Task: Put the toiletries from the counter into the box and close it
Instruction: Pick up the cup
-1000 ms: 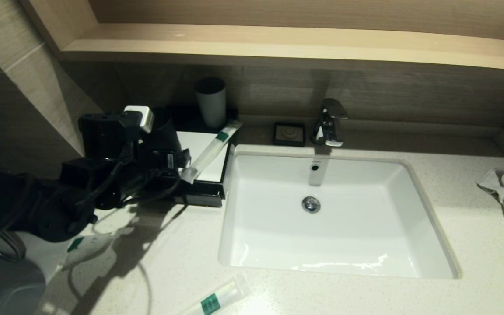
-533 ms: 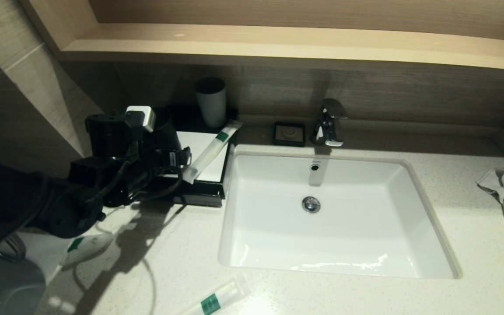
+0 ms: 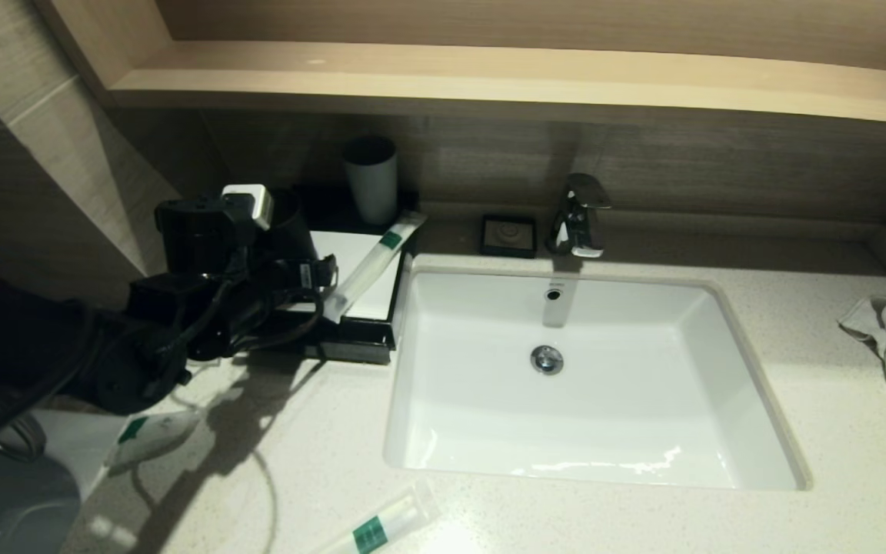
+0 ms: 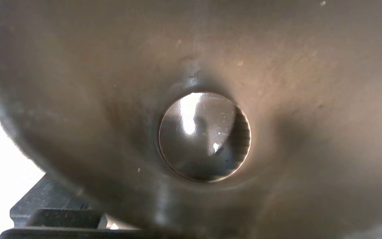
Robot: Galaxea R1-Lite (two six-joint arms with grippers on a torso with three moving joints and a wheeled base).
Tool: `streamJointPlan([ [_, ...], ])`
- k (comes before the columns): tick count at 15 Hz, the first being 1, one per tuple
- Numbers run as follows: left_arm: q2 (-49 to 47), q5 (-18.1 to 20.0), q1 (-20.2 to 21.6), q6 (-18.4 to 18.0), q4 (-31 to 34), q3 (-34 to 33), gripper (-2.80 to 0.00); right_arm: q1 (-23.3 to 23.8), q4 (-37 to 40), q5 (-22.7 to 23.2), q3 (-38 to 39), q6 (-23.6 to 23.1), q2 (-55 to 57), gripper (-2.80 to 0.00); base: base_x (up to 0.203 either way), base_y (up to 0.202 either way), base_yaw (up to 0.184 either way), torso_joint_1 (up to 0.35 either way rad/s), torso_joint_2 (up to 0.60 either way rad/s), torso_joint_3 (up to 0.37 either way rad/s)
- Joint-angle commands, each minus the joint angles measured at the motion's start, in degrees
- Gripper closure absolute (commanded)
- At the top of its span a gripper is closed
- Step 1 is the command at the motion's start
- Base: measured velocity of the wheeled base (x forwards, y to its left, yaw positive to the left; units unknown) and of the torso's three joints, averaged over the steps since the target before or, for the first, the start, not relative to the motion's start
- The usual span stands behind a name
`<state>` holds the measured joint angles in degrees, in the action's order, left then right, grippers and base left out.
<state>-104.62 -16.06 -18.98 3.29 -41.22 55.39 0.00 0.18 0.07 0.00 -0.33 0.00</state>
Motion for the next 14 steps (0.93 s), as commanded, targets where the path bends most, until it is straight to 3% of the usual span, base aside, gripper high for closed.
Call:
streamJointPlan([
  [1,-0.4,-0.1,0.0,0.1,-1.4,0.0,-2.8,0.0,0.0,0.0,0.0,0.0,0.0,0.0,0.0,0.0,0.0,0.0,0.0,0.0],
  [14,-2.0,-0.4,0.0,0.1,-4.6,0.0,-2.8,0.0,0.0,0.0,0.0,0.0,0.0,0.0,0.0,0.0,0.0,0.0,0.0,0.0],
])
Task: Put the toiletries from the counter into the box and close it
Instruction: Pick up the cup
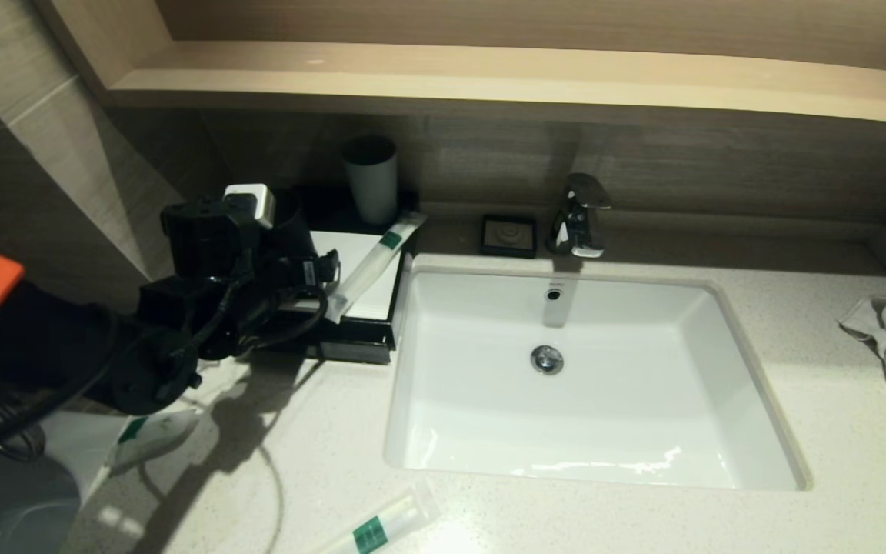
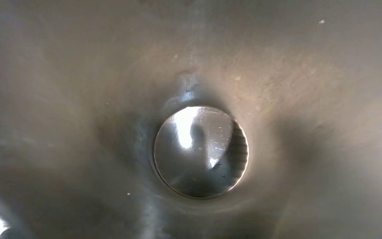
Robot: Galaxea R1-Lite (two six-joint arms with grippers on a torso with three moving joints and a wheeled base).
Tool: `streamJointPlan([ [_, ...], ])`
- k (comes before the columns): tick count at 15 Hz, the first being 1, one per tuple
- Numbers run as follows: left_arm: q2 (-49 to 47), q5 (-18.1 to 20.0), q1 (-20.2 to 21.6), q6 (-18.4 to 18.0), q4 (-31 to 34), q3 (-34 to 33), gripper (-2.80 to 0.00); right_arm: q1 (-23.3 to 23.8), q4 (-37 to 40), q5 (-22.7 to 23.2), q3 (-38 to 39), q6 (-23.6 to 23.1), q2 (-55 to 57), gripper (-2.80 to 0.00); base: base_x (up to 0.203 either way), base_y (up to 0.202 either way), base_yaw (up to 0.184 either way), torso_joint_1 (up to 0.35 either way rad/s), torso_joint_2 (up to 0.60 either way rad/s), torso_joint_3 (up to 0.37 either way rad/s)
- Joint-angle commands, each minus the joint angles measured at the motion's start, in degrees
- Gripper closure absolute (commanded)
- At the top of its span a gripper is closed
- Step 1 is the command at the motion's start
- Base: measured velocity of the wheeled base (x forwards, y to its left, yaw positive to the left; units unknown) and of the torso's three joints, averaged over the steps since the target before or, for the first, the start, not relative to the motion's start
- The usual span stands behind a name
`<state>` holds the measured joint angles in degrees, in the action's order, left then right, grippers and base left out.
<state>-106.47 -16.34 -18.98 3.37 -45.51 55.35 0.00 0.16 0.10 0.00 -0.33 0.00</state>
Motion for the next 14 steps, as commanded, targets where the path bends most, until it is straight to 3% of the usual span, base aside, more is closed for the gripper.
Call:
streamJointPlan([
  [1,-0.1,-0.1,0.0,0.1,-0.3,0.0,-2.8,0.0,0.0,0.0,0.0,0.0,0.0,0.0,0.0,0.0,0.0,0.0,0.0,0.0],
  [5,-0.8,-1.3,0.0,0.0,-2.5,0.1,-2.8,0.0,0.0,0.0,0.0,0.0,0.0,0.0,0.0,0.0,0.0,0.0,0.0,0.0],
  [6,-1.0,-1.3,0.0,0.0,-2.8,0.1,0.0,0.0,0.0,0.0,0.0,0.0,0.0,0.0,0.0,0.0,0.0,0.0,0.0,0.0],
  [14,-1.1,-1.3,0.0,0.0,-2.9,0.1,0.0,0.0,0.0,0.0,0.0,0.0,0.0,0.0,0.0,0.0,0.0,0.0,0.0,0.0],
])
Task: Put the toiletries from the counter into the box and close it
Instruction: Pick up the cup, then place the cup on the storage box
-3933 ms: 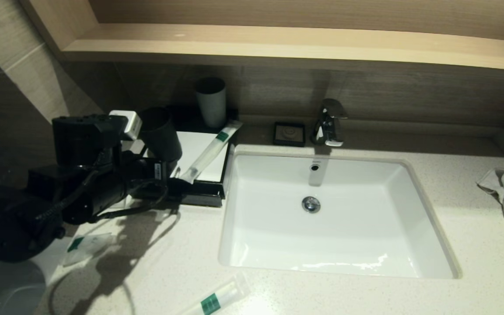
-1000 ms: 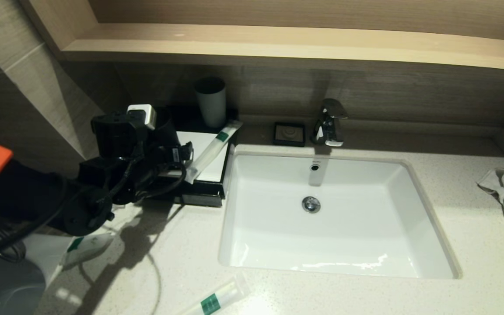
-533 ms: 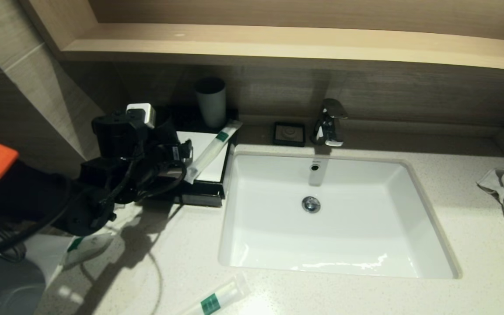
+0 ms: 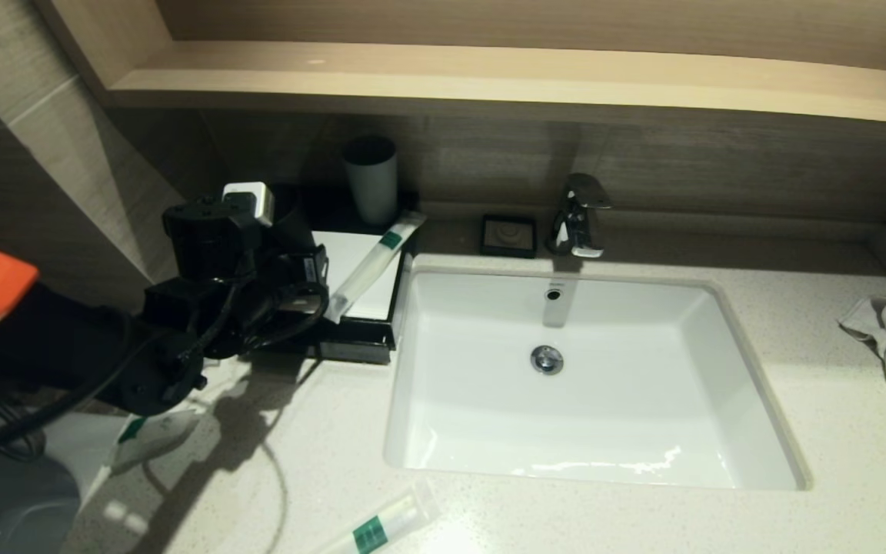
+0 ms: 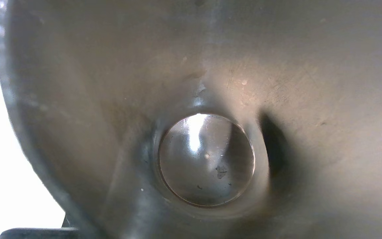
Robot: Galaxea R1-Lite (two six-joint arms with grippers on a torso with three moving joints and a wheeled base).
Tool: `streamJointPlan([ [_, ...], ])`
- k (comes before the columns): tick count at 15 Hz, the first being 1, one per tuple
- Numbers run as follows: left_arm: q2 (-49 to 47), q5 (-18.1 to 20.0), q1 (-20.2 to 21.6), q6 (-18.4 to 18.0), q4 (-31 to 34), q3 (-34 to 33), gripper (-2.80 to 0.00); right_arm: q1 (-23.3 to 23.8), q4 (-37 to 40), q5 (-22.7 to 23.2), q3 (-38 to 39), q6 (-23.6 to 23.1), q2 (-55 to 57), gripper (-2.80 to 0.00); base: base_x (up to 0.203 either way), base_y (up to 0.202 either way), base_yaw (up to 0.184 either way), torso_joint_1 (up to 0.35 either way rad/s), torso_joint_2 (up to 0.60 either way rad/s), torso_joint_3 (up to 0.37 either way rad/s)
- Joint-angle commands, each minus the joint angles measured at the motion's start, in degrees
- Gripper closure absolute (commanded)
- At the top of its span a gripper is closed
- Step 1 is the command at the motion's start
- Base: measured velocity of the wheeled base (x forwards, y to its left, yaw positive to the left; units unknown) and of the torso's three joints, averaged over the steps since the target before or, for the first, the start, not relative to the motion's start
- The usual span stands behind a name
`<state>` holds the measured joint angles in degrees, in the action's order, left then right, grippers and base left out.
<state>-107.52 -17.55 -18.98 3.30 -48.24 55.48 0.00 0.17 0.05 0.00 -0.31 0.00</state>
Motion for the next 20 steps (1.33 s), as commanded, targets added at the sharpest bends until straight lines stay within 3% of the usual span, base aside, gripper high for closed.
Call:
streamJointPlan([
  [1,0.0,-0.1,0.0,0.0,-0.2,0.0,0.0,0.0,0.0,0.0,0.0,0.0,0.0,0.0,0.0,0.0,0.0,0.0,0.0,0.0],
  [14,1.8,-0.1,0.0,-0.3,-3.5,0.3,0.0,0.0,0.0,0.0,0.0,0.0,0.0,0.0,0.0,0.0,0.0,0.0,0.0,0.0],
  [20,-3.1,-0.1,0.4,-1.4,-1.9,7.1,0.0,0.0,0.0,0.0,0.0,0.0,0.0,0.0,0.0,0.0,0.0,0.0,0.0,0.0],
])
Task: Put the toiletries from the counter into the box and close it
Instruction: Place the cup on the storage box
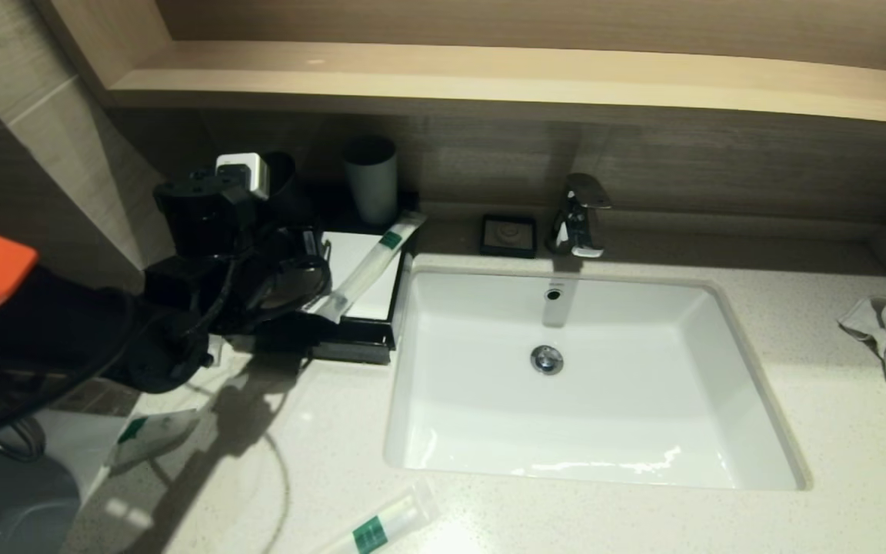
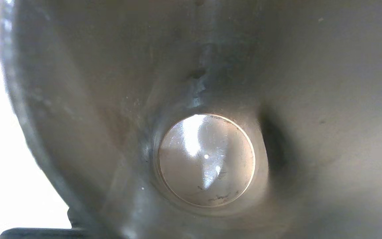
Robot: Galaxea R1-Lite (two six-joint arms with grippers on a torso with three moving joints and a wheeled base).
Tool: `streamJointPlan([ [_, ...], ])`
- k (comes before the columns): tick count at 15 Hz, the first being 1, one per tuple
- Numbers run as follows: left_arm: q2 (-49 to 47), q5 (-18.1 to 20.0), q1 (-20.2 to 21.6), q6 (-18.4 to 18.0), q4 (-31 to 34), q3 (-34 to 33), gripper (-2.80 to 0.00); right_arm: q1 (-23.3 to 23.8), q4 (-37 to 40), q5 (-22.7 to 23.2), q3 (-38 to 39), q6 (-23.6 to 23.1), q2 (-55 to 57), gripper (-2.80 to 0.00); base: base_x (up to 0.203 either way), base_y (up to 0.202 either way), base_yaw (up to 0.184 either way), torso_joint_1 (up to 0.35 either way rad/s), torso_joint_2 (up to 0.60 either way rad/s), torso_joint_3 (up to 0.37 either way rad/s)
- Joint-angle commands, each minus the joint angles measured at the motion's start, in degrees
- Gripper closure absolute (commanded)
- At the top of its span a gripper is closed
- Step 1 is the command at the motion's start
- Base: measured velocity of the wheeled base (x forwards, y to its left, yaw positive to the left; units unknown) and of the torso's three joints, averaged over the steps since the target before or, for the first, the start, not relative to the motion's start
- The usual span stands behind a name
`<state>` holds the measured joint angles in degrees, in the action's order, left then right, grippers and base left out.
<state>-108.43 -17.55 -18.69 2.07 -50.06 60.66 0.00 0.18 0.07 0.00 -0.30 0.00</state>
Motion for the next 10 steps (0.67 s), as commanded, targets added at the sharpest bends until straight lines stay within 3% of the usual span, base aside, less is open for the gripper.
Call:
streamJointPlan([
  [1,-3.2,-0.1,0.1,-0.3,0.3,2.9,0.0,0.0,0.0,0.0,0.0,0.0,0.0,0.0,0.0,0.0,0.0,0.0,0.0,0.0],
  [10,-8.1,-0.1,1.9,-2.3,2.1,12.4,0.0,0.0,0.0,0.0,0.0,0.0,0.0,0.0,0.0,0.0,0.0,0.0,0.0,0.0],
])
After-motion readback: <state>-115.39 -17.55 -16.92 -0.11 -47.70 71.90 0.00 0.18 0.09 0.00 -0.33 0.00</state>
